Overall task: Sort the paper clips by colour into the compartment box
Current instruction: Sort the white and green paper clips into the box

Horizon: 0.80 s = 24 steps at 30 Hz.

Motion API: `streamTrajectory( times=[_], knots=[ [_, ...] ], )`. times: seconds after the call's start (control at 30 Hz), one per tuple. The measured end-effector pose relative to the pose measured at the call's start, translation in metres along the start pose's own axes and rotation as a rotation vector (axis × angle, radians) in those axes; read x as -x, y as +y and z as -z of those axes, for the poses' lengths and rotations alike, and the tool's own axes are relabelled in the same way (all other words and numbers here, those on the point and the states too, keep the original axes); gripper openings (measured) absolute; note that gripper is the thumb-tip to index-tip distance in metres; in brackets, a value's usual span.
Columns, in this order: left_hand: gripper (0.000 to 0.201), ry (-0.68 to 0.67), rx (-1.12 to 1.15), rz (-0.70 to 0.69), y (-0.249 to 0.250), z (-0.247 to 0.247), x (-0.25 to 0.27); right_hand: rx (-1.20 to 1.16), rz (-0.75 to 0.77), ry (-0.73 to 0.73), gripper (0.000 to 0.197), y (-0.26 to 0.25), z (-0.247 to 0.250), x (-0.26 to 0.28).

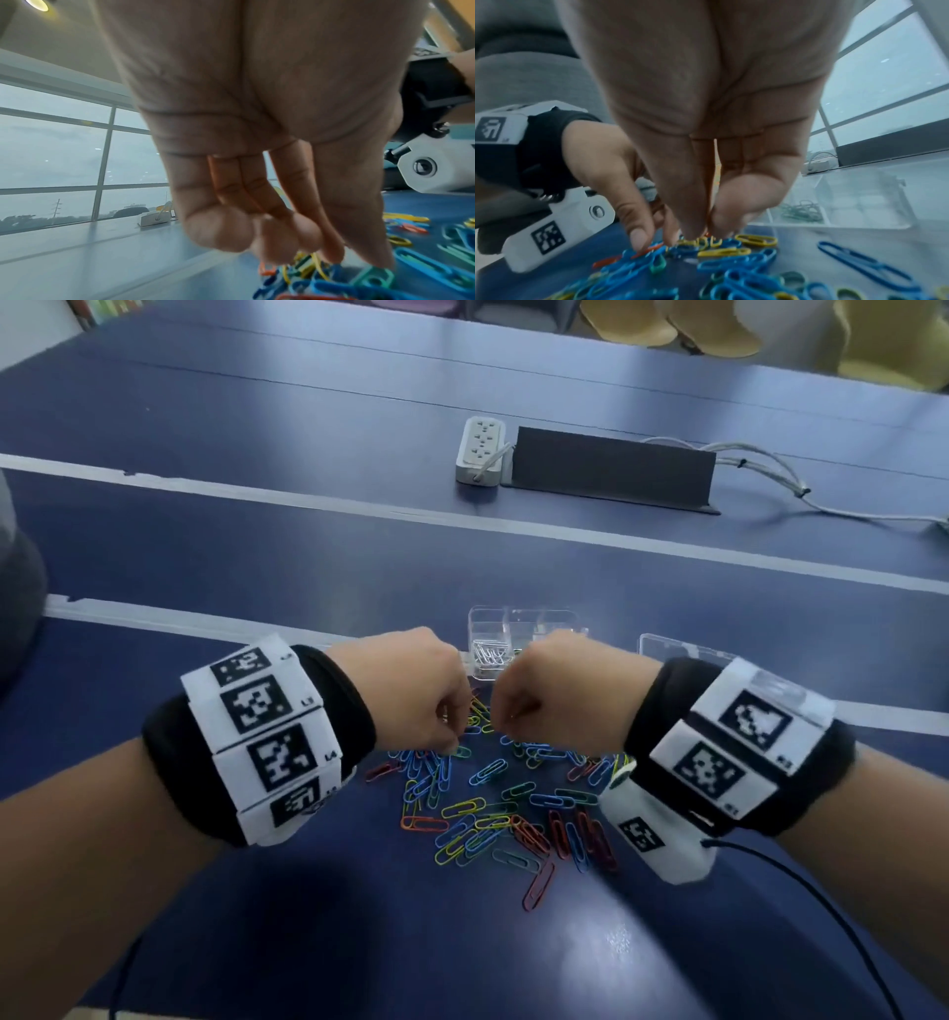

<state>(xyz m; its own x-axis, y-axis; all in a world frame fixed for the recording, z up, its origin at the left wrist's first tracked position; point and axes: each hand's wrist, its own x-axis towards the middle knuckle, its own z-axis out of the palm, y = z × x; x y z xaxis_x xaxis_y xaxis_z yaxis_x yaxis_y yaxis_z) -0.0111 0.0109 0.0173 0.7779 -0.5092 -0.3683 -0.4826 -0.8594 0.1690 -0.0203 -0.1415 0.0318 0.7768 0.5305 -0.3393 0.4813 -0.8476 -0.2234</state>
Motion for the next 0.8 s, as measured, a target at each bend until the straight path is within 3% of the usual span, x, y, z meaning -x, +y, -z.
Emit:
streamTrajectory(
  times=[0.17,0.37,0.47,0.8],
  knots=[
    [0.015,0.014,-0.050,-0.009,0.006,-0.008,0.001,0.100,0.020,-0.076,0.025,0.000,-0.011,-0.007],
    [0.009,0.041,-0.074,-0.023,0.005,-0.011,0.002,-0.005,-0.053,-0.016,0.032,0.026,-0.002,-0.001],
    [0.011,0.032,-0.074,-0.026,0.006,-0.011,0.002,-0.030,-0.027,-0.005,0.025,0.028,-0.004,0.002],
    [0.015,0.091,0.165,-0.063,0.007,-0.001,0.004,0.215,0.031,-0.093,0.016,0.018,-0.016,-0.006]
  ],
)
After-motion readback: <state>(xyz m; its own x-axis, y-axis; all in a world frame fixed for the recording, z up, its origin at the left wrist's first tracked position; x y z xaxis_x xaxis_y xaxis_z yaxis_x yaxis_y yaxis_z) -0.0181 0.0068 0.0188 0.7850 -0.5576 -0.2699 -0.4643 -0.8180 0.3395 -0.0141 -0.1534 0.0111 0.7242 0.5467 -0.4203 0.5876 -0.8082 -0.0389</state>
